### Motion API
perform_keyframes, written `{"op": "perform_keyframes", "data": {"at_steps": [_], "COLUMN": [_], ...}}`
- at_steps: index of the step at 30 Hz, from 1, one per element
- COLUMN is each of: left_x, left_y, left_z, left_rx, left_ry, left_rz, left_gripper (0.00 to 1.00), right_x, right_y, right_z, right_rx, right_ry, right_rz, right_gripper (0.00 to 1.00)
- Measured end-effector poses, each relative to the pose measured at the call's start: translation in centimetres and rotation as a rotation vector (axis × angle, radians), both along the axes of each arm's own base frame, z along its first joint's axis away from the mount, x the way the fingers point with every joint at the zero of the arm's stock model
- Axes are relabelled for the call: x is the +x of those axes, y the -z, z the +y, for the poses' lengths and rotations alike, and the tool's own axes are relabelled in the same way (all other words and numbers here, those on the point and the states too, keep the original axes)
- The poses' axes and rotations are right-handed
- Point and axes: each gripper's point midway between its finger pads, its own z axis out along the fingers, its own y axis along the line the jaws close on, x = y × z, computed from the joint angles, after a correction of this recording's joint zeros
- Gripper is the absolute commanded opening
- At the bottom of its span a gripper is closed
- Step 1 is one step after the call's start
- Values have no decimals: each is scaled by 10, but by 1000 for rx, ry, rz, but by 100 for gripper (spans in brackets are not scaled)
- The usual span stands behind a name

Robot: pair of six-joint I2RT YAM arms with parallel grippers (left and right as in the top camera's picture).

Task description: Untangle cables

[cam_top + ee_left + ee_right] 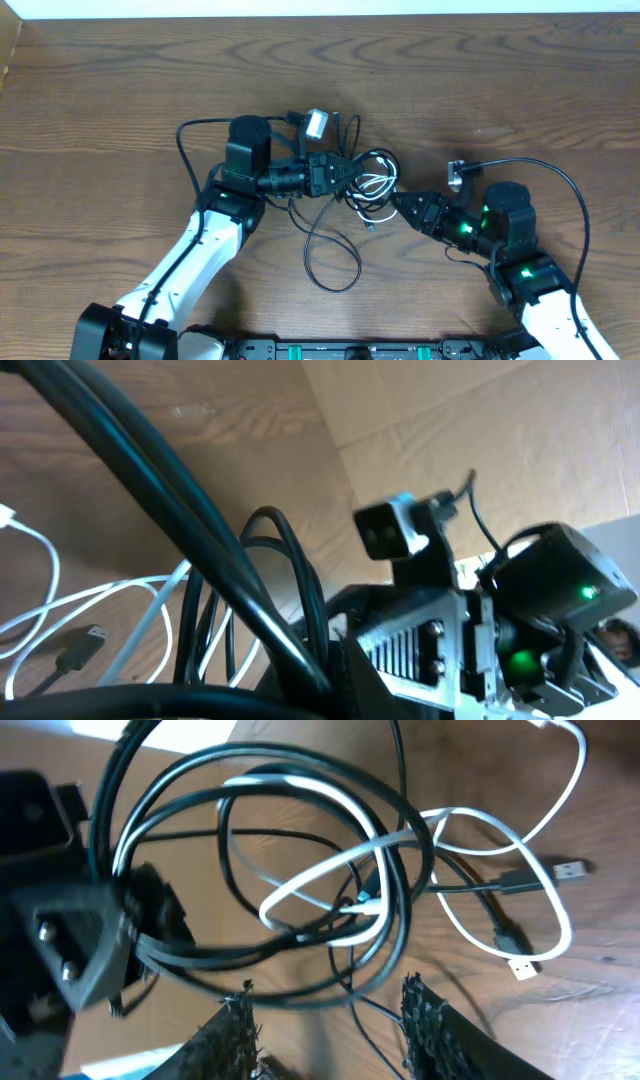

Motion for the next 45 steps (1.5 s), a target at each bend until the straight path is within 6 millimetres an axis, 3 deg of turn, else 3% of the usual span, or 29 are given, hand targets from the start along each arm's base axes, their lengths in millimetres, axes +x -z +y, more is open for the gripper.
{"op": "perform_keyframes", "data": {"at_steps": [6,11,18,23,27,33,38,40,41,45], "left_x": [-8,-14,-14,-14,-14,-14,-14,-14,-14,-14], "left_y": [0,0,0,1,0,0,1,1,1,1], "left_z": [-10,-16,-17,-17,-17,-17,-16,-16,-16,-16], "left_rx": [8,9,10,10,10,10,11,12,12,12], "left_ry": [36,60,62,62,61,61,59,59,59,59], "left_rz": [-35,-46,-48,-49,-49,-49,-49,-49,-49,-49], "left_gripper": [8,8,8,8,8,8,8,8,8,8], "right_x": [11,14,20,30,37,39,40,40,40,43], "right_y": [-3,0,21,14,3,6,18,20,21,17], "right_z": [8,16,15,14,14,13,14,15,15,17], "right_rx": [66,98,78,74,88,86,79,78,80,75], "right_ry": [24,33,83,103,108,120,126,126,127,117], "right_rz": [31,73,150,77,20,29,72,78,85,43], "right_gripper": [46,40,18,32,34,35,23,5,1,1]}}
